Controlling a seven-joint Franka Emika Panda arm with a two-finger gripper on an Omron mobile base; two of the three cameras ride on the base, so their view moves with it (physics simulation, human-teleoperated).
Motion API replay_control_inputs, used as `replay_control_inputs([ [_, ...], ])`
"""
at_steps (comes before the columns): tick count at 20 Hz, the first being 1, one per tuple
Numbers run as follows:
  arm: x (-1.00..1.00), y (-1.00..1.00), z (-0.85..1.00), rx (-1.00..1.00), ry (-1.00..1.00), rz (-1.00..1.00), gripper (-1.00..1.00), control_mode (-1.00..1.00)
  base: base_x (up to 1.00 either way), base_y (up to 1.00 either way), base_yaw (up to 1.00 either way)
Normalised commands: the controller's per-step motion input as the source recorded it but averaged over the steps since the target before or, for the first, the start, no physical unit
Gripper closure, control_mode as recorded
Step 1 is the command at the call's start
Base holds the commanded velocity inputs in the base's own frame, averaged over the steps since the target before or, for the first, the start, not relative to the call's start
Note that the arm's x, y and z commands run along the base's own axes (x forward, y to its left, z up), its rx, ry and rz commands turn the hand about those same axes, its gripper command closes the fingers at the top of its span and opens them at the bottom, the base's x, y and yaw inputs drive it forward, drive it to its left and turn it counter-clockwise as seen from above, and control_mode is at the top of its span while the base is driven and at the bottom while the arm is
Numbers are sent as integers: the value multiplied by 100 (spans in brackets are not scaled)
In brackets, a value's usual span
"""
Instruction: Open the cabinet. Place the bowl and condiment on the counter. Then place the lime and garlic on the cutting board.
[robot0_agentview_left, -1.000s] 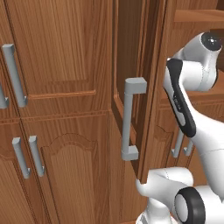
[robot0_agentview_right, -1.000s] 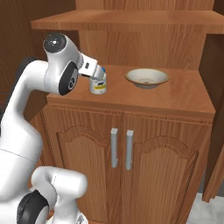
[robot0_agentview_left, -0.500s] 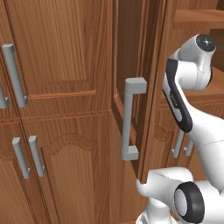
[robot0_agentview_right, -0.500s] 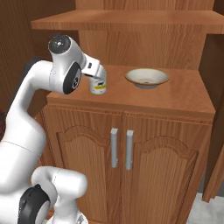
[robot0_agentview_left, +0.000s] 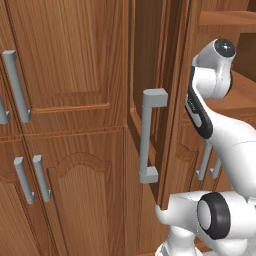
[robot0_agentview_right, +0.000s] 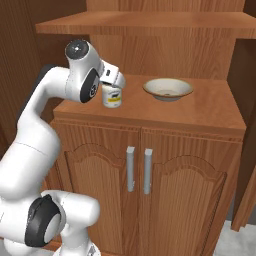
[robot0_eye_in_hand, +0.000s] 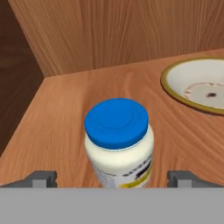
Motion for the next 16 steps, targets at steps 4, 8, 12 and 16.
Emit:
replay_control_inputs([
  [4, 29, -17, -6, 0, 0, 0, -100, -100, 0, 0, 0],
  [8, 24, -19, -8, 0, 0, 0, -100, -100, 0, 0, 0],
  [12, 27, -5, -20, 0, 2, 0, -100, -100, 0, 0, 0],
  [16, 16, 0, -13, 0, 0, 0, -100, -100, 0, 0, 0],
])
